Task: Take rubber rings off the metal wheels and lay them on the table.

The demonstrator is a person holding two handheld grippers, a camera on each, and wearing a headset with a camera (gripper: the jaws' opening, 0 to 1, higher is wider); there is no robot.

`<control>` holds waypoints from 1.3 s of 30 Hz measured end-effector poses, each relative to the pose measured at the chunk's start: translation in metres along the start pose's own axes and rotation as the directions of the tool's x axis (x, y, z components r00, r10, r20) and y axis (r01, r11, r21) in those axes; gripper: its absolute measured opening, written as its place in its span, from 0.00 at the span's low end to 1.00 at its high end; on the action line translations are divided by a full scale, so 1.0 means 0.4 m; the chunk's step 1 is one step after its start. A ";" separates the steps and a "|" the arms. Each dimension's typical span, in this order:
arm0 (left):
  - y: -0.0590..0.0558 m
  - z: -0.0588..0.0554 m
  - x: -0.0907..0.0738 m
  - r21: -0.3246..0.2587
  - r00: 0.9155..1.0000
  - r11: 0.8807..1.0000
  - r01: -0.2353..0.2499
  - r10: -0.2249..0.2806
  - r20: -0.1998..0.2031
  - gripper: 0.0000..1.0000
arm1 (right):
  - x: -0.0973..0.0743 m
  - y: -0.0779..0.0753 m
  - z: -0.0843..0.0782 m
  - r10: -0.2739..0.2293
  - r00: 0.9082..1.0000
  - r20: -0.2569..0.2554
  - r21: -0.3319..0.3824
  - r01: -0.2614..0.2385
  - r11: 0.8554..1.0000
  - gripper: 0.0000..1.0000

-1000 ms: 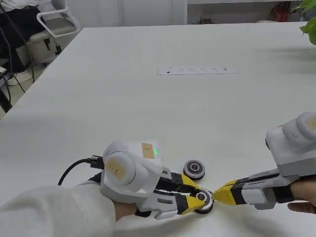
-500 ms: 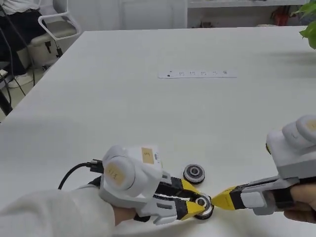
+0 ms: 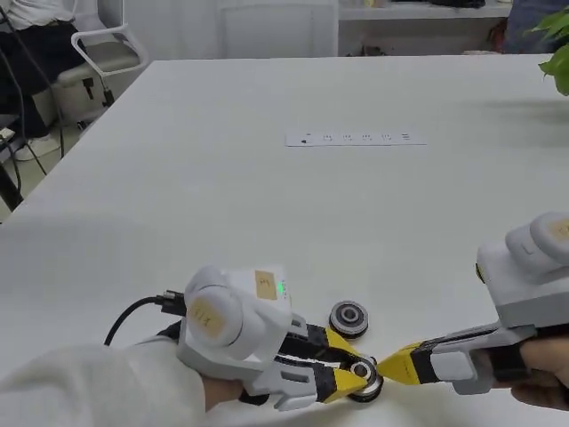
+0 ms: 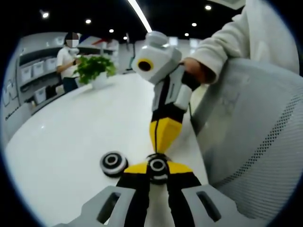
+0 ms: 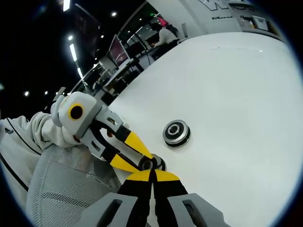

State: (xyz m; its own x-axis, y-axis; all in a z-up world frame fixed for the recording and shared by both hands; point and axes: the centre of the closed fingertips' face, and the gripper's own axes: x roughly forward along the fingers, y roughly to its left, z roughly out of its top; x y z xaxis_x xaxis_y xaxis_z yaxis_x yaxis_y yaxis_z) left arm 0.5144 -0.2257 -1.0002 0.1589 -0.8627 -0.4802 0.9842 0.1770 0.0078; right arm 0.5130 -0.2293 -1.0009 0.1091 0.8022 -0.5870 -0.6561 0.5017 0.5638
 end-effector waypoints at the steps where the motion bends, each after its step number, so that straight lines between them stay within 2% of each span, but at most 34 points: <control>1: 0.000 0.000 0.000 0.000 1.000 1.000 0.000 0.000 0.000 0.13 | 0.000 0.000 0.000 0.001 1.000 0.000 0.000 -0.001 1.000 0.00; 39: 0.000 0.000 -0.001 -0.011 1.000 1.000 -0.005 0.005 0.005 0.14 | 0.003 0.016 0.012 0.032 0.999 0.014 -0.015 -0.032 0.999 0.00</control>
State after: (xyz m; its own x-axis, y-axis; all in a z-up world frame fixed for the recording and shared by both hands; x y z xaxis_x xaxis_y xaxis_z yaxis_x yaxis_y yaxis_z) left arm 0.5143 -0.2253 -0.9998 0.1645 -0.8642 -0.4754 0.9825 0.1865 0.0011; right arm 0.5125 -0.2233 -0.9953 0.0983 0.8222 -0.5606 -0.6705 0.4710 0.5732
